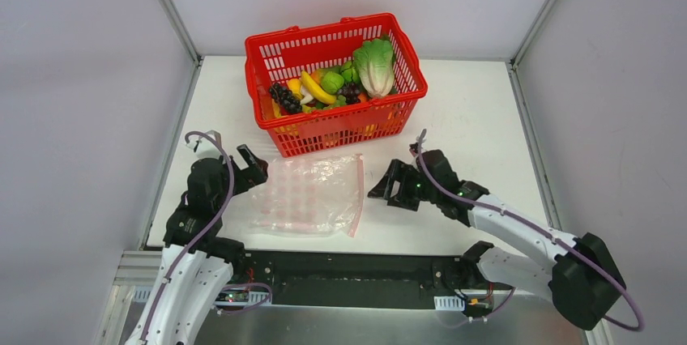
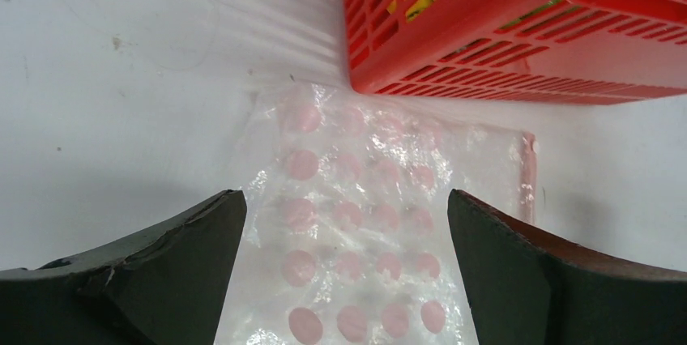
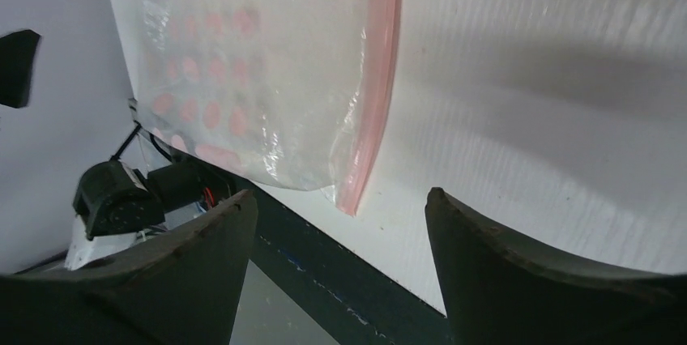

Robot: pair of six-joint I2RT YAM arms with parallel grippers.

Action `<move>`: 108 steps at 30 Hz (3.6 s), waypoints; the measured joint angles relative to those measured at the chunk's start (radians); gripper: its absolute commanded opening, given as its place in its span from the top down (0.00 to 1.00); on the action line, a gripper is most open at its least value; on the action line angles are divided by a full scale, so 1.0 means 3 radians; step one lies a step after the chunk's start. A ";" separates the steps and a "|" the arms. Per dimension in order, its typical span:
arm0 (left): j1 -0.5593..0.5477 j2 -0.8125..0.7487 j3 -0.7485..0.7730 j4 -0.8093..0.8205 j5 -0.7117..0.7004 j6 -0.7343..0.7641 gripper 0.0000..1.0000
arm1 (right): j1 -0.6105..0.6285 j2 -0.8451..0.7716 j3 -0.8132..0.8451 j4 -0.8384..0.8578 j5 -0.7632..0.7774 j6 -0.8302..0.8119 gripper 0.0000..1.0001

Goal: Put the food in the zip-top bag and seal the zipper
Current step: Pick up the zipper food storage bag at the center of the board, then open the zipper of the food storage bag at the center of the board.

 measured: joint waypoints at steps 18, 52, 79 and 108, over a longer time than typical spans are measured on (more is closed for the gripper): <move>0.0000 -0.0078 -0.0168 -0.0179 0.0688 -0.0205 0.11 | 0.0735 0.1204 -0.0221 0.1282 0.0748 0.0748 0.53; -0.3314 0.2330 0.1185 0.0313 -0.0381 0.0294 0.21 | 0.0809 -0.0193 -0.0393 0.0647 0.1101 0.0506 0.96; -0.3718 0.3231 0.1562 0.0463 -0.0783 0.0523 1.00 | 0.0807 -0.0493 -0.0393 0.0492 0.0989 0.0748 0.89; -0.3712 0.2332 0.0741 0.1191 -0.1101 0.0383 1.00 | 0.0534 -0.0912 -0.0944 0.0970 0.1230 0.1452 0.61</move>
